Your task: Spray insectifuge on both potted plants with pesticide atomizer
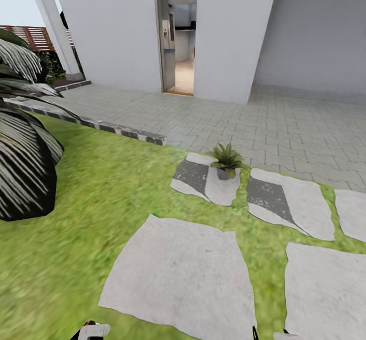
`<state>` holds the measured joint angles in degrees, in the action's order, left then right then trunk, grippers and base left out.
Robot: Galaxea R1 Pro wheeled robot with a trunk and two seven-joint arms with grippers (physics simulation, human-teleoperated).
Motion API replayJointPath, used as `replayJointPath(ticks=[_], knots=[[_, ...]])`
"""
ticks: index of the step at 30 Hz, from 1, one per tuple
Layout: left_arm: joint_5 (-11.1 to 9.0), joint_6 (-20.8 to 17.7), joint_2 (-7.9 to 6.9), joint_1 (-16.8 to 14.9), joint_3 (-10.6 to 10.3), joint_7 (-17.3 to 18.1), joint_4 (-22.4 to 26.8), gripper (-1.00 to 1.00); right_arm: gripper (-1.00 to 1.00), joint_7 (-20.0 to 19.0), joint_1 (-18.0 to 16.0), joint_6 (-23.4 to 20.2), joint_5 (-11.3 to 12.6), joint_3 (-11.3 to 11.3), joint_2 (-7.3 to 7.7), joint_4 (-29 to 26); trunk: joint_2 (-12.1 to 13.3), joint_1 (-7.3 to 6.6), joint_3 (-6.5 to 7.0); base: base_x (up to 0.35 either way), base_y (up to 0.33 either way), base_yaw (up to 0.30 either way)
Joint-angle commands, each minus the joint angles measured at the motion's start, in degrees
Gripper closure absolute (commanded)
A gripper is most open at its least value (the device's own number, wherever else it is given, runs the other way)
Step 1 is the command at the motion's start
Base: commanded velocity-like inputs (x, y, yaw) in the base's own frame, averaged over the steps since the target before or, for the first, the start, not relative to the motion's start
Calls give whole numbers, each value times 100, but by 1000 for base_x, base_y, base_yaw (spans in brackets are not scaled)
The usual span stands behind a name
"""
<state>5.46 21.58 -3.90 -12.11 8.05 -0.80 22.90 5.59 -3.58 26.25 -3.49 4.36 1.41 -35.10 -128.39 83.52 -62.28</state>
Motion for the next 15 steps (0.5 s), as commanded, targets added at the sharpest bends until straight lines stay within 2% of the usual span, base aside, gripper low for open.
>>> replayJointPath(ticks=[1, 15], knots=[[57, 21, 3, -3, 29, -8, -5, 100, -100, 30, -2, 12, -38, 2, 0, 3, -1, 3, -4, 337, 78, 0], [60, 21, 3, -2, 28, -8, -5, 100, -100, 30, -2, 12, -38, 3, 0, 7, -1, 3, -4, 338, 78, 0]])
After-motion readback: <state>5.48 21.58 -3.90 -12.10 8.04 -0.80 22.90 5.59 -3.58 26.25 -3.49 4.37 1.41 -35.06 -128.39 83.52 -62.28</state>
